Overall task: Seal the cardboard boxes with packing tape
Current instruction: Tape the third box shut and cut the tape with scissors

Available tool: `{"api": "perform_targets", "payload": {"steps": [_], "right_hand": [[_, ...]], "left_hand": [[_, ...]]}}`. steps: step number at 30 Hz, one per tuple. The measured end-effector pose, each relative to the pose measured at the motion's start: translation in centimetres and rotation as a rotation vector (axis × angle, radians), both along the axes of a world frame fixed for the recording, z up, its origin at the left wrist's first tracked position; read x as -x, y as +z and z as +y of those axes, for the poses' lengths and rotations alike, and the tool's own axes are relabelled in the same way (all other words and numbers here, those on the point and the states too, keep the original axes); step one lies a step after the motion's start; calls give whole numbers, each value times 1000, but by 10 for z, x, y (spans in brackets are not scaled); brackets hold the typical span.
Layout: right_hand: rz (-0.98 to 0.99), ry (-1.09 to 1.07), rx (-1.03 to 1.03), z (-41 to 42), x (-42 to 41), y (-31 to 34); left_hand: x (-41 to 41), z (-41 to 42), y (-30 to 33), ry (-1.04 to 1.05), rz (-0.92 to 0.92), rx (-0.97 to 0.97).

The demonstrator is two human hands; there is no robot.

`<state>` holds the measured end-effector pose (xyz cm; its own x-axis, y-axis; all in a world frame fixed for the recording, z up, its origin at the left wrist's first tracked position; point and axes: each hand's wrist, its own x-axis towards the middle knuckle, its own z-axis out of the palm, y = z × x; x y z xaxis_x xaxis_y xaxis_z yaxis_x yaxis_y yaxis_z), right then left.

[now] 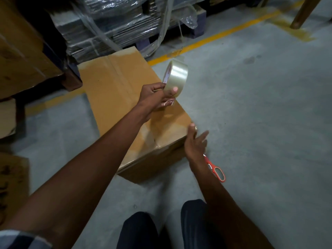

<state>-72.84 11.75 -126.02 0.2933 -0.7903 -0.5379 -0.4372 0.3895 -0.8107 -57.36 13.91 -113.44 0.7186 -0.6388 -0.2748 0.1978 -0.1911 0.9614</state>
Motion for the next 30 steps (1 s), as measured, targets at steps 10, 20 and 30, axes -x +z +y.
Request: {"api": "perform_targets", "payload": {"steps": [10, 20, 30], "right_hand": [[500, 968, 961, 180, -60, 53], [389, 1290, 1077, 84, -21, 44], [167, 1765, 951, -57, 87, 68]], "left_hand": [[-19, 60, 28, 75, -77, 9], [-30, 135, 37, 162, -88, 2], [2, 181, 24, 154, 78, 19]]}}
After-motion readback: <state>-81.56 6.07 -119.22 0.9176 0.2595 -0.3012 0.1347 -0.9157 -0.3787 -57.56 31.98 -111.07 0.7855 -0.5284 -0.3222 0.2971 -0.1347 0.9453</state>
